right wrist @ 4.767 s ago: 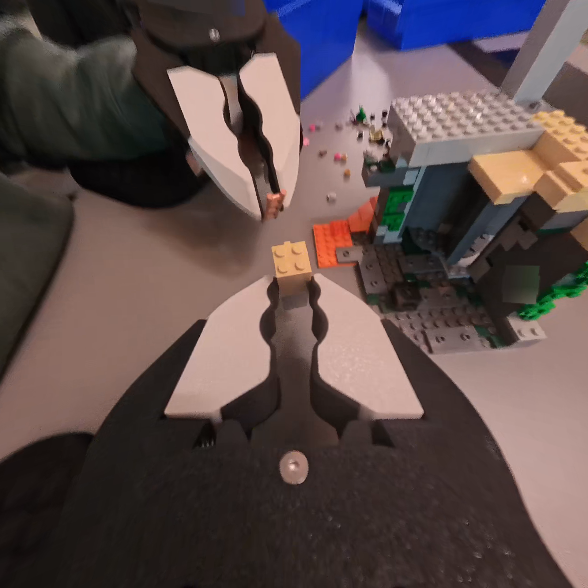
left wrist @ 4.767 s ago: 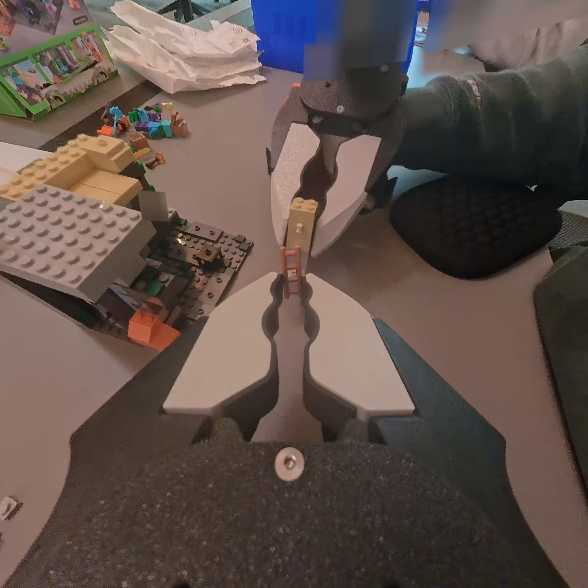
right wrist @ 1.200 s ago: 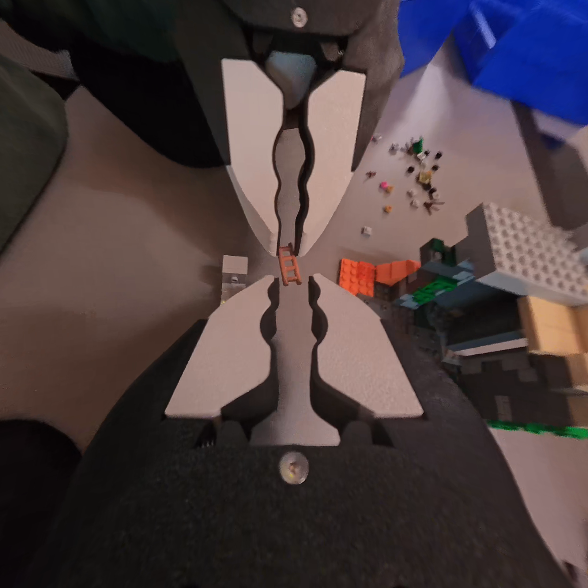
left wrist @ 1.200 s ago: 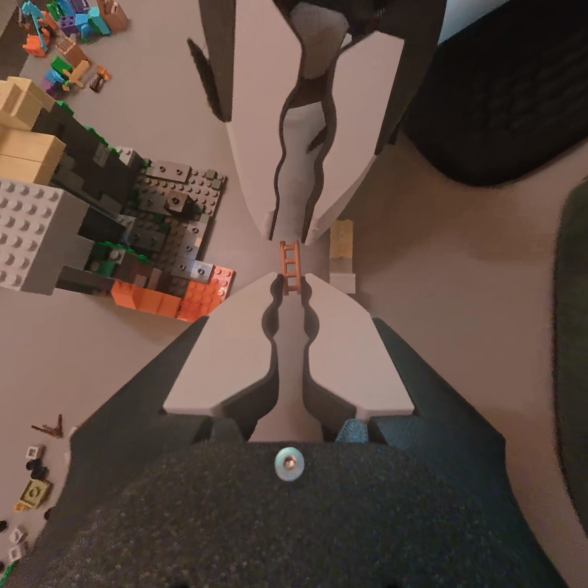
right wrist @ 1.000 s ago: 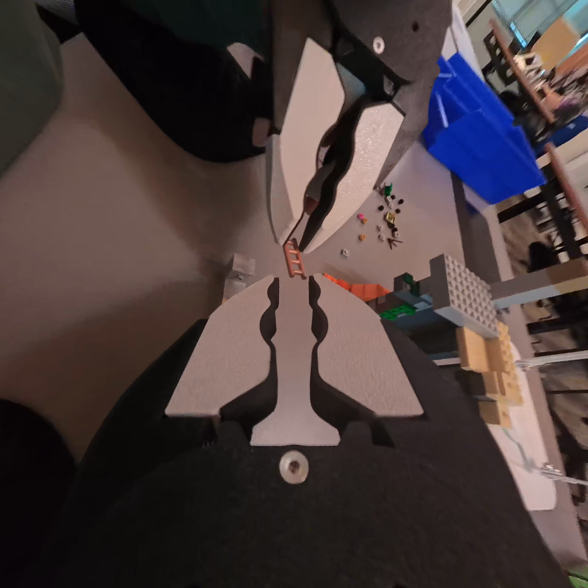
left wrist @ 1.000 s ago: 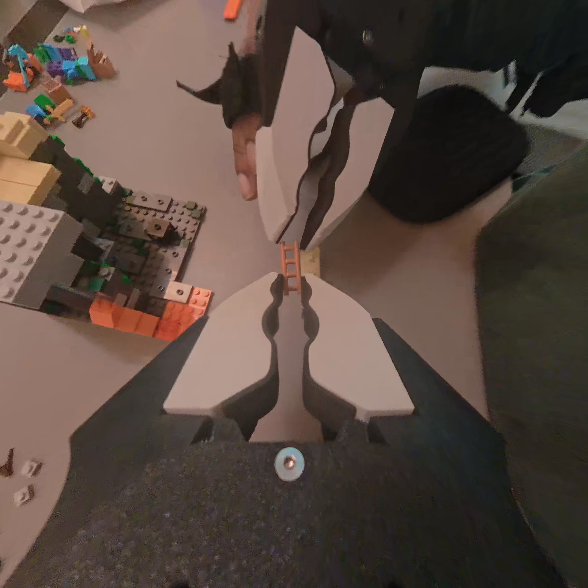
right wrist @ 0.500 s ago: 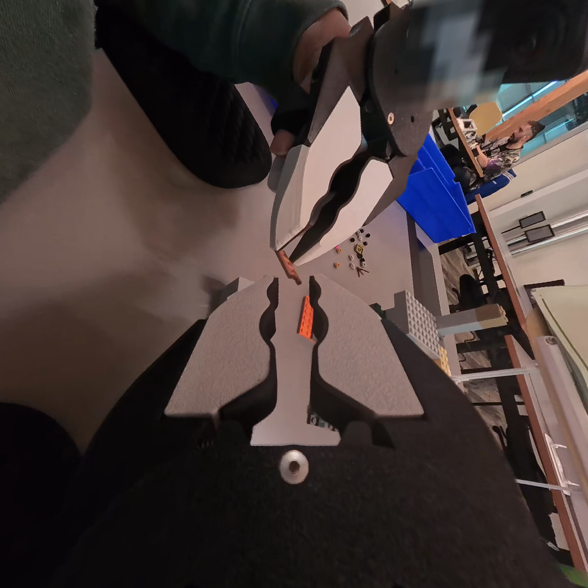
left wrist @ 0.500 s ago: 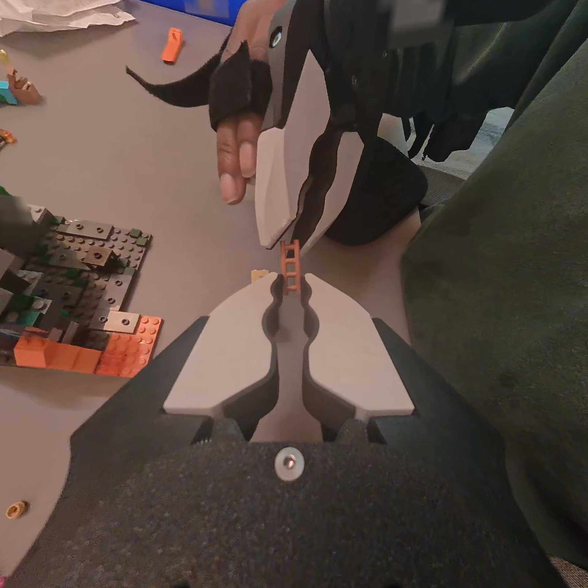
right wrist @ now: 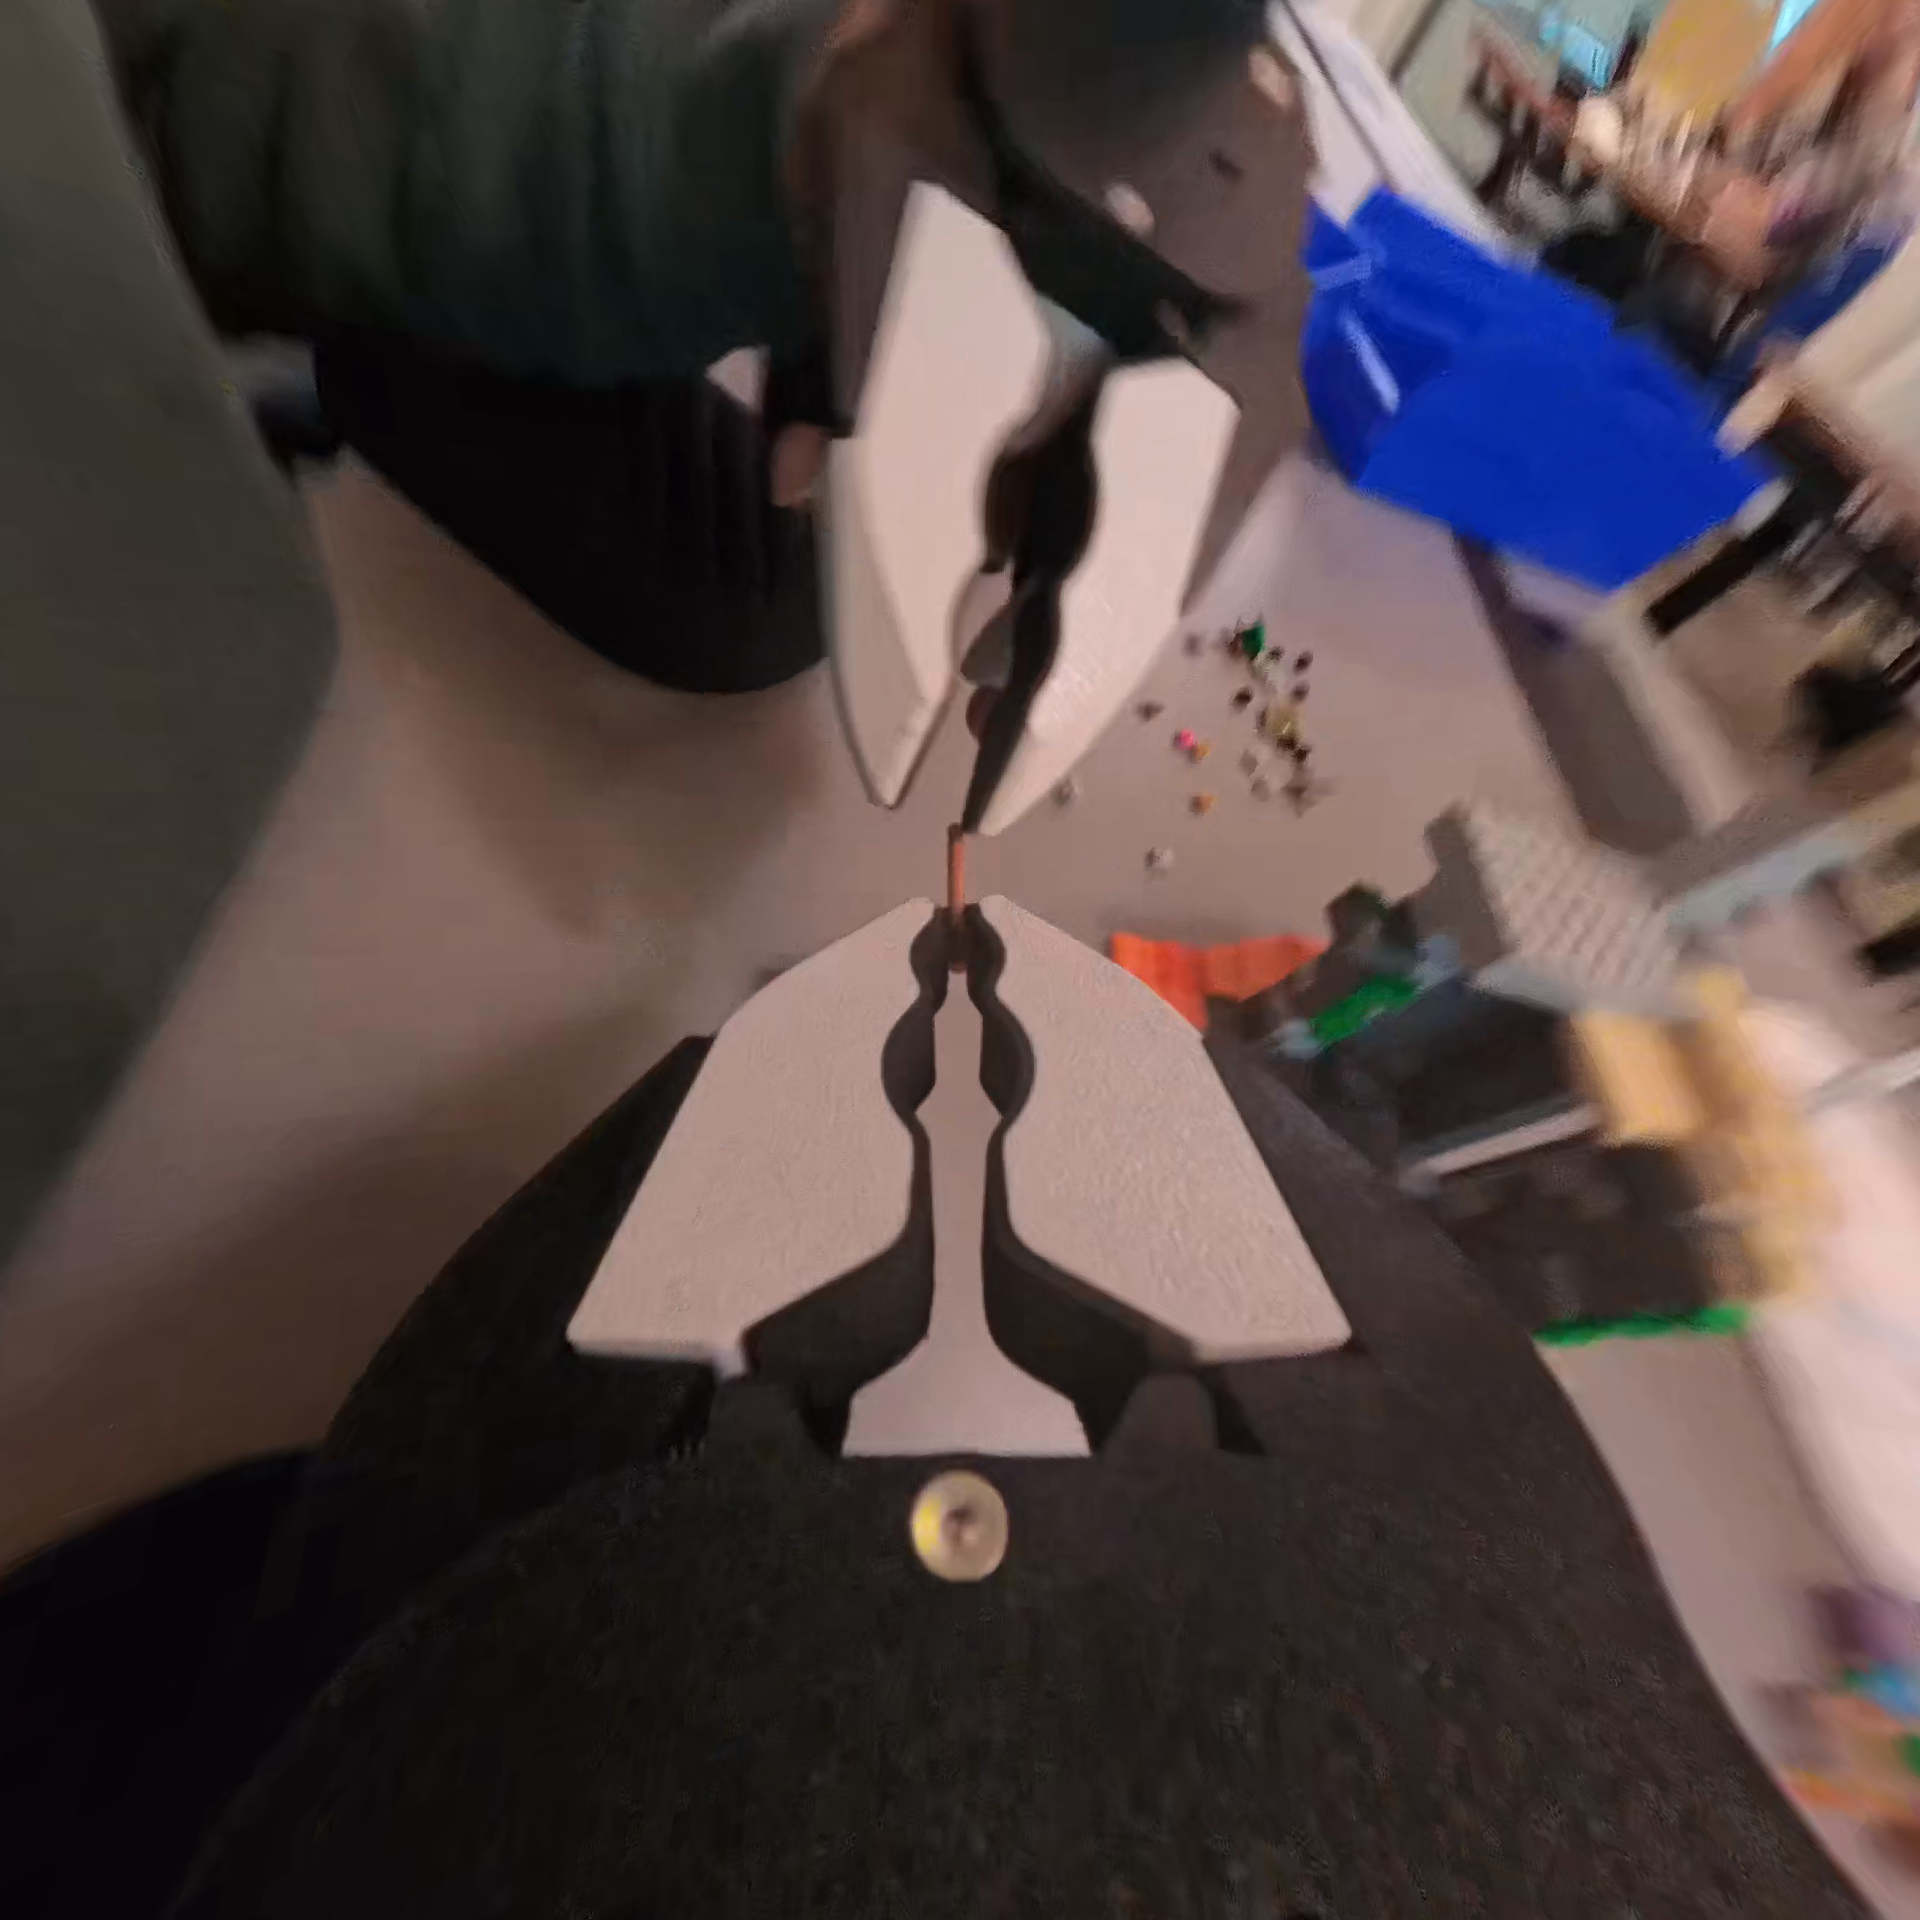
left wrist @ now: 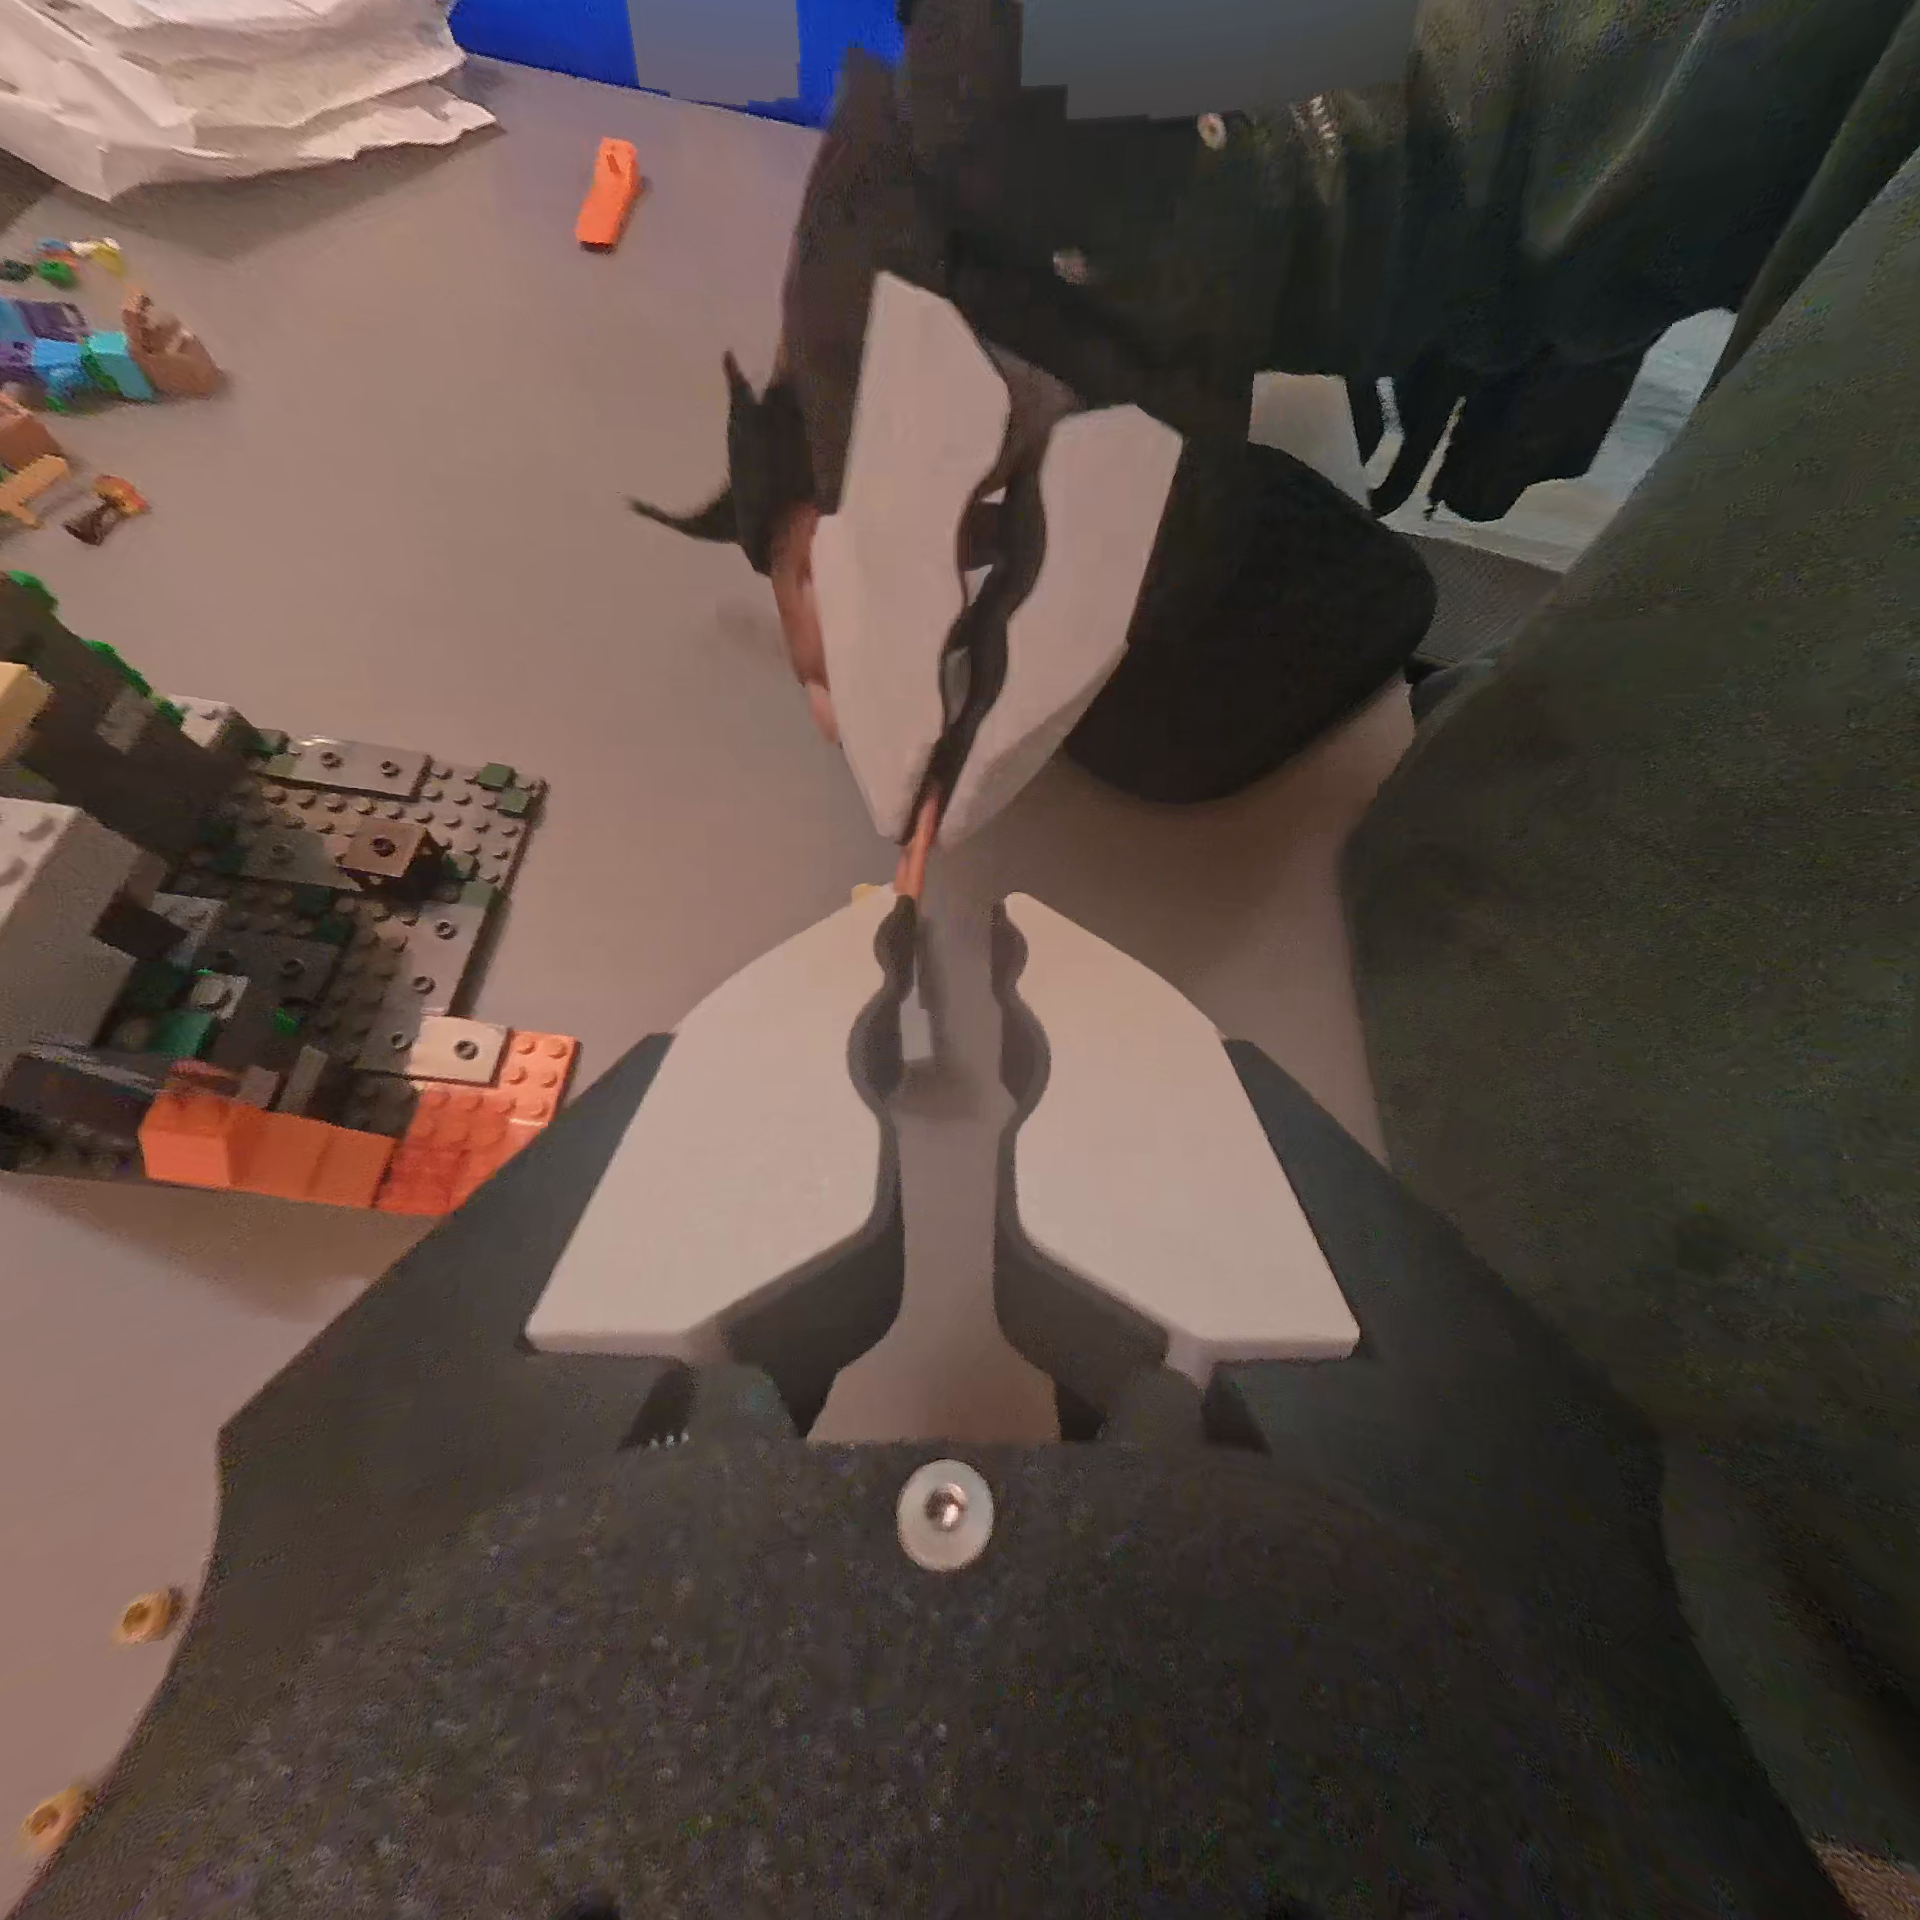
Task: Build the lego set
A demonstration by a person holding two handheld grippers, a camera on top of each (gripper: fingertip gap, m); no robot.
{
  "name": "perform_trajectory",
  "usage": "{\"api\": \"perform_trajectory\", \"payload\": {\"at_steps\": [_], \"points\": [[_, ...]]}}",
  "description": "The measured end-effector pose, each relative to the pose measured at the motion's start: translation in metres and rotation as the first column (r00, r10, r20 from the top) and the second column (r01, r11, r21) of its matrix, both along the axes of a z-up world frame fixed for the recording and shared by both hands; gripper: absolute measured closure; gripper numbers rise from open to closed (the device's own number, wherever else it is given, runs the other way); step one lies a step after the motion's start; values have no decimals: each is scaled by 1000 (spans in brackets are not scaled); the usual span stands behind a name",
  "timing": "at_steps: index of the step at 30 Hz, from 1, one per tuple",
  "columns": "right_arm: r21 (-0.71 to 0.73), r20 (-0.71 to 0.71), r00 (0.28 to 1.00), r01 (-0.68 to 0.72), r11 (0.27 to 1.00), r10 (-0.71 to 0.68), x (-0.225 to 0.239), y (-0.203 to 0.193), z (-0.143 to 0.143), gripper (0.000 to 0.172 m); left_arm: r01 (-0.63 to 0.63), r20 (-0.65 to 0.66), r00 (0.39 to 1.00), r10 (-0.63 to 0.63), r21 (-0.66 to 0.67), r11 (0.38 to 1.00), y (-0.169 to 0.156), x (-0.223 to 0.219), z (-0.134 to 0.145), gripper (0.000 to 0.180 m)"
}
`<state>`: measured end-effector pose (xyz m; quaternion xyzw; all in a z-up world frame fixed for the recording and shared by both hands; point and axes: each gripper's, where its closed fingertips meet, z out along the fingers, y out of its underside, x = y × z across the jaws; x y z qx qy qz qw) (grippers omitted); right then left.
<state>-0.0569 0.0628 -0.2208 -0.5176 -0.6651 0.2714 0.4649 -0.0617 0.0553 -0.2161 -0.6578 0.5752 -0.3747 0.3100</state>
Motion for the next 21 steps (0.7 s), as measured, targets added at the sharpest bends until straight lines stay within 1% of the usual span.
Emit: {"api": "perform_trajectory", "payload": {"at_steps": [1, 2, 3, 4, 6, 7, 9, 10, 11, 13, 16, 21], "points": [[-149, -11, 999, 37, 988, -39, 1, 2, -2, 169, -4, -11, 1000, 4, 19, 1000, 1, -1, -1, 166], [-301, -24, 997, 63, 952, -74, 2, 4, -2, 169, -7, -11, 1000, 8, 44, 999, 2, -2, -1, 165], [-455, -50, 995, 49, 889, -80, 3, 1, 0, 170, -11, -2, 1000, 12, 77, 997, 4, -1, 0, 164], [-596, -73, 994, 21, 803, -81, 4, -2, 4, 170, -20, 2, 1000, 20, 108, 994, 6, 0, 1, 163], [-798, -114, 987, -25, 603, -110, 6, -2, 11, 170, -35, 12, 999, 34, 161, 986, 10, 2, 3, 160], [-864, -150, 981, -68, 499, -126, 7, -1, 17, 170, -36, 19, 999, 33, 181, 983, 10, 3, 5, 160], [-939, -207, 964, -146, 312, -169, 10, 2, 27, 170, -50, 44, 998, 40, 233, 971, 11, 5, 11, 158], [-953, -228, 956, -181, 242, -184, 11, 3, 30, 170, -61, 63, 997, 45, 264, 963, 12, 6, 15, 157], [-962, -234, 951, -196, 192, -203, 12, 3, 31, 170, -71, 76, 996, 51, 287, 955, 13, 7, 18, 157], [-968, -241, 946, -219, 120, -216, 12, 2, 32, 170, -90, 102, 993, 60, 322, 943, 15, 9, 24, 156], [-966, -260, 936, -254, 56, -238, 12, 0, 35, 170, -85, 115, 992, 48, 350, 933, 13, 12, 27, 157], [-964, -265, 932, -265, 36, -246, 11, -1, 37, 170, -77, 125, 991, 35, 347, 935, 10, 15, 28, 160]]}}
